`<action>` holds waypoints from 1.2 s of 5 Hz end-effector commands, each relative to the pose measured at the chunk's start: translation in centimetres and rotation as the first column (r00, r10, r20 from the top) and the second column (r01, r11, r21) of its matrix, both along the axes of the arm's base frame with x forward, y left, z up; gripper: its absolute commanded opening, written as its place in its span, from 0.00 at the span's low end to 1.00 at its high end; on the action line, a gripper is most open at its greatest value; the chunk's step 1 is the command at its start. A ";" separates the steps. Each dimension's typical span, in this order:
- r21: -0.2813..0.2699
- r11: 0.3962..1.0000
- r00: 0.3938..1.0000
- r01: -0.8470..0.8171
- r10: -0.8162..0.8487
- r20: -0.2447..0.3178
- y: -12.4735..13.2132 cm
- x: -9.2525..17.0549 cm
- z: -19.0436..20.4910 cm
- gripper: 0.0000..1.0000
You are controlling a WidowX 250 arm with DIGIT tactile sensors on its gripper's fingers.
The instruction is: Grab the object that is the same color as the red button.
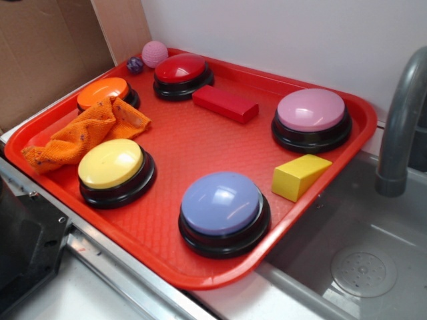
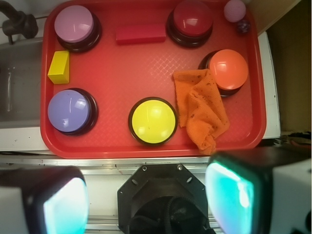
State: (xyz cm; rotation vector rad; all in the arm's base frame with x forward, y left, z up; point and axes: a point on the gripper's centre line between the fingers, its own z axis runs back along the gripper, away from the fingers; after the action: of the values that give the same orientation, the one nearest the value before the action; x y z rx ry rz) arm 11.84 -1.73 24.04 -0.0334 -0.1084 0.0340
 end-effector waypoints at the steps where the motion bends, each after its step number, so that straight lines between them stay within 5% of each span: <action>1: 0.000 1.000 1.000 0.000 0.000 0.000 0.0 0.0 0.0 1.00; 3: -0.083 0.971 0.969 -0.225 0.214 -0.121 -0.8 5.7 -2.9 1.00; 5: -0.167 0.804 0.820 -0.571 0.548 -0.167 -0.1 11.8 -8.0 1.00; 6: -0.157 0.670 0.688 -0.725 0.708 -0.156 0.2 14.2 -10.5 1.00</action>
State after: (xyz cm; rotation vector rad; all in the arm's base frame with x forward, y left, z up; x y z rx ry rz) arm 25.66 -2.37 12.75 -0.1820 0.0154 0.8469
